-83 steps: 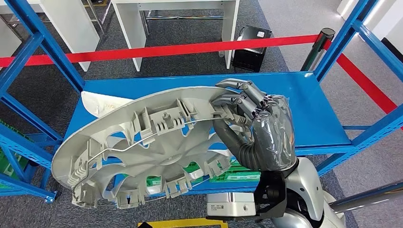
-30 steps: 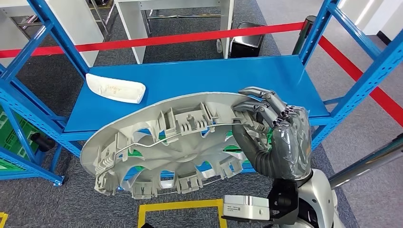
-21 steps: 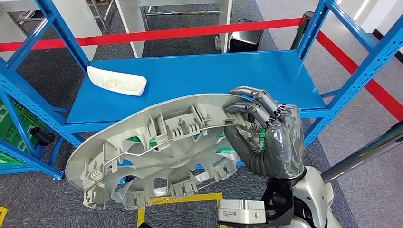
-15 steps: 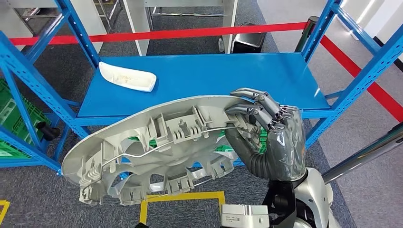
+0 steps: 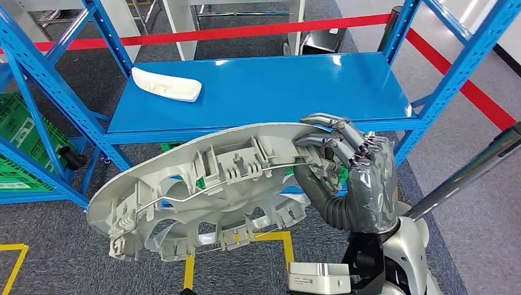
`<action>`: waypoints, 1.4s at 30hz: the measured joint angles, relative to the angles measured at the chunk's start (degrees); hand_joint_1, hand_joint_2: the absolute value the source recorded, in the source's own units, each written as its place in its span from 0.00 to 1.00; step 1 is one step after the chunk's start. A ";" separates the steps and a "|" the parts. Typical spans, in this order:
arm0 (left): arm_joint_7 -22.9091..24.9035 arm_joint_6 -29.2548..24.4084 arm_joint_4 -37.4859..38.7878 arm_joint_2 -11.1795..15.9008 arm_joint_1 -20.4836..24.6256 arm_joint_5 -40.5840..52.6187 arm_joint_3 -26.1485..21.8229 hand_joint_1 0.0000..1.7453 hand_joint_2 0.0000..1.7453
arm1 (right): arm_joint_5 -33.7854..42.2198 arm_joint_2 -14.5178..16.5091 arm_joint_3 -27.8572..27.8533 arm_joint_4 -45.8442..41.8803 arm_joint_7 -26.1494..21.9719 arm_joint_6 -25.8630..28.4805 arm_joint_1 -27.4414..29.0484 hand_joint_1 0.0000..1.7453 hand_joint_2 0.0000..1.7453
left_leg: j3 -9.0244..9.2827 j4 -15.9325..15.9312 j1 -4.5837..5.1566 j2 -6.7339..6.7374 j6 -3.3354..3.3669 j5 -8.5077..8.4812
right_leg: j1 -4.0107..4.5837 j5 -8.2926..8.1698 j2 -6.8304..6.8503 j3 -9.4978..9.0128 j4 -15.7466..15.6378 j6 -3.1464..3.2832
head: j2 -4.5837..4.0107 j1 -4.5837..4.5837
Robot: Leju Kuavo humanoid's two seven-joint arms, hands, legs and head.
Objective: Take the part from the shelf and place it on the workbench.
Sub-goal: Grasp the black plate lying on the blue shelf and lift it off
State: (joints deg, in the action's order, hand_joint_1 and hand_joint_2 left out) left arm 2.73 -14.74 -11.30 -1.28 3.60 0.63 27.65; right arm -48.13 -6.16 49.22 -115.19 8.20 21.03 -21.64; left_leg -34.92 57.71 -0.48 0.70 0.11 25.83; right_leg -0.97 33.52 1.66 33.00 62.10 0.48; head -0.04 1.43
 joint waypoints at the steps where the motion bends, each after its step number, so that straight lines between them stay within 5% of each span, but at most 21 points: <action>1: 0.00 -0.01 0.00 0.01 0.01 -0.01 0.00 0.00 1.00 | 0.00 0.00 0.00 0.00 0.01 0.00 0.00 1.00 1.00 | 0.00 0.00 0.00 -0.01 0.01 0.00 | 0.00 0.06 -0.04 0.05 0.12 0.00 | 0.00 -0.02; 42: 0.02 -0.08 0.00 -0.02 0.32 -0.02 -0.02 0.00 1.00 | 0.00 -0.08 0.03 0.04 0.15 -0.02 0.15 1.00 1.00 | -0.03 0.01 0.12 -1.07 0.28 0.05 | 0.03 3.65 -1.40 4.05 8.07 0.03 | 0.00 -0.82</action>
State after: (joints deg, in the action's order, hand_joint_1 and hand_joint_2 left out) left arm 2.75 -14.82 -11.30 -1.30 3.92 0.61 27.63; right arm -48.13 -6.24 49.25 -115.14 8.35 21.00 -21.49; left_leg -34.95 57.72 -0.37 -0.37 0.39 25.87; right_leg -0.94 37.16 0.26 37.05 70.17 0.51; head -0.04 0.61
